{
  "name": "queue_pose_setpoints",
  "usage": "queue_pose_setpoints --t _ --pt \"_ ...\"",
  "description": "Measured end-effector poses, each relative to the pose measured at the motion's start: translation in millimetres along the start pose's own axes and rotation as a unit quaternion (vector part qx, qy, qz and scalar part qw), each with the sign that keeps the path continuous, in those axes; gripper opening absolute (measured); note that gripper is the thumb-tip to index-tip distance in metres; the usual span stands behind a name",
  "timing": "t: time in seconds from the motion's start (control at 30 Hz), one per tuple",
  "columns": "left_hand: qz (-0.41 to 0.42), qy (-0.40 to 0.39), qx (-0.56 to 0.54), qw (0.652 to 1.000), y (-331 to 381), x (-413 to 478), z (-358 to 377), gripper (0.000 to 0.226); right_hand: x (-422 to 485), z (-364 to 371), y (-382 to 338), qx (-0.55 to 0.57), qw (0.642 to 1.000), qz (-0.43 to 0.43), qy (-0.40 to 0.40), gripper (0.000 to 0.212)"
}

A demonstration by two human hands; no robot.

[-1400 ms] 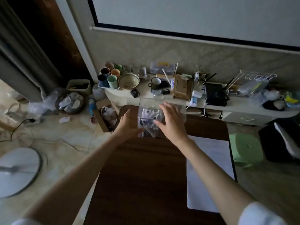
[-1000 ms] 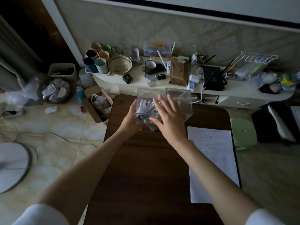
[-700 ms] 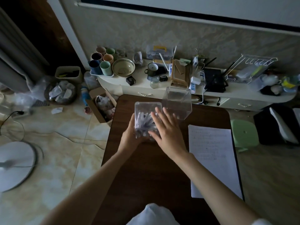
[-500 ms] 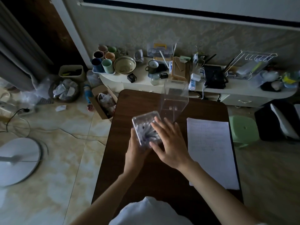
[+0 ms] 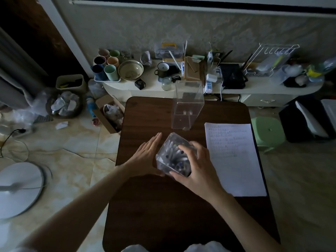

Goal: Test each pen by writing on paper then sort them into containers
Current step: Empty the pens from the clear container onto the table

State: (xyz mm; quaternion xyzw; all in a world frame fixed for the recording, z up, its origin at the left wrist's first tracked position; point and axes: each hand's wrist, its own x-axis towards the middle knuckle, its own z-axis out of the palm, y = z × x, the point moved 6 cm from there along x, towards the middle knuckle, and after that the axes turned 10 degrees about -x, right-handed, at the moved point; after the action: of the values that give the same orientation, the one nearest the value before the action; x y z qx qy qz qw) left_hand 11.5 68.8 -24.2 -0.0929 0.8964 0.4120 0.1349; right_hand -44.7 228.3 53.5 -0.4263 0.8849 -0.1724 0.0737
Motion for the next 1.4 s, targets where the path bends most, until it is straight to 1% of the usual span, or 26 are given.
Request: queue_pose_setpoints --t 0.1,0.17,0.3,0.43,0.5,0.57,0.63,0.73,0.8,0.93,1.03,1.1,1.27,1.4 --pt "0.035 -0.085 0.032 0.995 4.3 17.5 10.2 0.129 -2.7 -0.2 9.2 0.036 0.999 -0.026 -0.019 0.078" --pt "0.052 -0.097 0.047 0.993 5.8 21.8 17.0 0.125 -5.8 -2.4 16.4 0.058 0.998 -0.03 -0.017 0.077" --pt "0.068 -0.054 0.007 0.996 12.8 24.5 25.8 0.124 -11.2 -7.6 29.8 0.1 0.993 -0.04 -0.037 0.078" --pt "0.075 -0.001 -0.099 0.992 22.1 24.1 21.2 0.123 -10.1 -21.6 55.9 0.092 0.992 -0.053 -0.071 0.078" --pt "0.078 0.007 -0.118 0.99 30.8 21.2 13.4 0.118 -10.4 -28.2 77.2 0.087 0.99 -0.054 -0.098 0.079" --pt "0.069 0.009 -0.062 0.996 37.0 19.2 7.2 0.113 -13.3 -31.0 100.4 0.066 0.987 -0.055 -0.133 0.08" --pt "0.06 0.003 0.047 0.997 39.8 19.8 5.2 0.117 -19.5 -26.9 119.2 0.034 0.982 -0.052 -0.176 0.08" --pt "0.031 -0.034 0.193 0.98 45.5 24.4 7.9 0.118 -26.4 -12.4 136.4 0.0 0.974 -0.048 -0.221 0.081" --pt "0.009 -0.043 0.244 0.969 51.5 29.0 9.4 0.114 -28.0 -0.2 145.8 0.0 0.973 -0.041 -0.229 0.082" --pt "0.011 -0.03 0.291 0.956 66.0 39.2 13.1 0.114 -32.2 27.8 158.1 0.03 0.974 -0.032 -0.221 0.093" --pt "-0.006 -0.051 0.325 0.944 67.8 42.5 15.9 0.111 -34.3 39.9 161.1 0.069 0.977 -0.025 -0.2 0.1" --pt "-0.002 -0.048 0.335 0.941 74.8 44.2 16.3 0.112 -34.7 42.7 163.3 0.08 0.979 -0.022 -0.186 0.1" --pt "-0.009 -0.069 0.382 0.921 85.6 46.5 20.9 0.108 -39.5 50.0 169.1 0.073 0.982 -0.019 -0.174 0.099" --pt "-0.03 -0.1 0.438 0.893 93.5 45.9 22.1 0.106 -38.6 53.8 170.2 0.059 0.984 -0.022 -0.166 0.098"
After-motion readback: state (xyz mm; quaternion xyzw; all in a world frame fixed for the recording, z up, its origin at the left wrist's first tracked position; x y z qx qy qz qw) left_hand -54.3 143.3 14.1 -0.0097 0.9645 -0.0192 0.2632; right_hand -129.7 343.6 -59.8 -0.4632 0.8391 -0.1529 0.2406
